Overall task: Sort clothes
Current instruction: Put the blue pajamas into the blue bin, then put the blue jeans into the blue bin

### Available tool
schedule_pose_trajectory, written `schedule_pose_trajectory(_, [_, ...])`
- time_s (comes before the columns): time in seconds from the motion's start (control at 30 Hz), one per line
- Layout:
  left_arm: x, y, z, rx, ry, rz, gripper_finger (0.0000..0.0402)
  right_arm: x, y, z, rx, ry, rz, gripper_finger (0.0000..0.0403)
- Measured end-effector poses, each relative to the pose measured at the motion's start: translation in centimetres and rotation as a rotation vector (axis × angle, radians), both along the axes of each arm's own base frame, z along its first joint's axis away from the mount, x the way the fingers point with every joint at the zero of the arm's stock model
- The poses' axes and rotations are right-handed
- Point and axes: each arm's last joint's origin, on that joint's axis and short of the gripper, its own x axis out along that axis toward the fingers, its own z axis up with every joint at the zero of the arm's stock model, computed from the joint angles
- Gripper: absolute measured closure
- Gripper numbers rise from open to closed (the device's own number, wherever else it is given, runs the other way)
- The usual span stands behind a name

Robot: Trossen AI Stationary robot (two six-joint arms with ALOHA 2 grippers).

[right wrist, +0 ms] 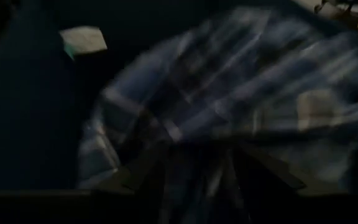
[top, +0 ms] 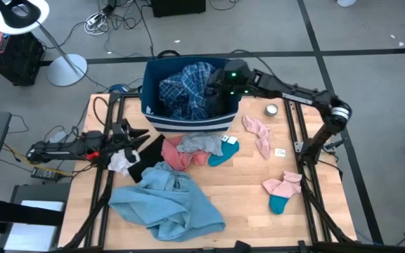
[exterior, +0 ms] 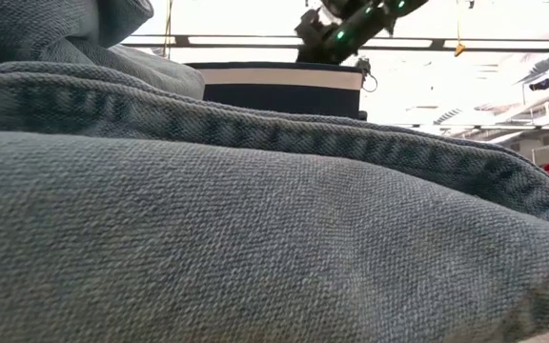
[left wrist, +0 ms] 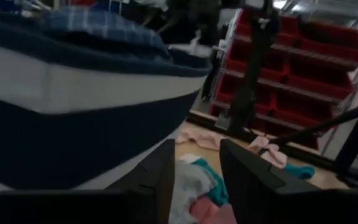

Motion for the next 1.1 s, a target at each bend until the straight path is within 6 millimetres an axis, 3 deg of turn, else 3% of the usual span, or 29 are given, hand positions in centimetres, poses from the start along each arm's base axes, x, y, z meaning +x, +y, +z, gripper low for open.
schedule_pose_trajectory(0.23, [-0.2, 0.1, 3.7, 0.005, 0.129, 0.033, 0.0269, -4.2, 2.3, 3.4, 0.013, 0.019, 0.006, 0.0216])
schedule_pose_trajectory(0.5, [3.1, -0.4, 8.2, -0.003, 0.339, 0.002, 0.0269, -8.6, 6.5, 5.3, 0.075, 0.064, 0.055, 0.0221])
schedule_pose_trajectory(0.73, [6.0, -3.0, 10.5, -0.020, 0.474, -0.072, 0.0269, -13.2, 10.2, 3.2, 0.103, 0.042, 0.031, 0.0227])
schedule_pose_trajectory(0.93, [6.5, -5.5, 11.4, -0.061, 0.493, -0.083, 0.0269, -16.8, 13.0, 0.1, 0.198, -0.033, 0.024, 0.0227])
schedule_pose_trajectory(1.1, [6.3, -7.2, 11.7, -0.096, 0.501, -0.087, 0.0269, -18.8, 14.9, -2.8, 0.232, -0.099, 0.008, 0.0227])
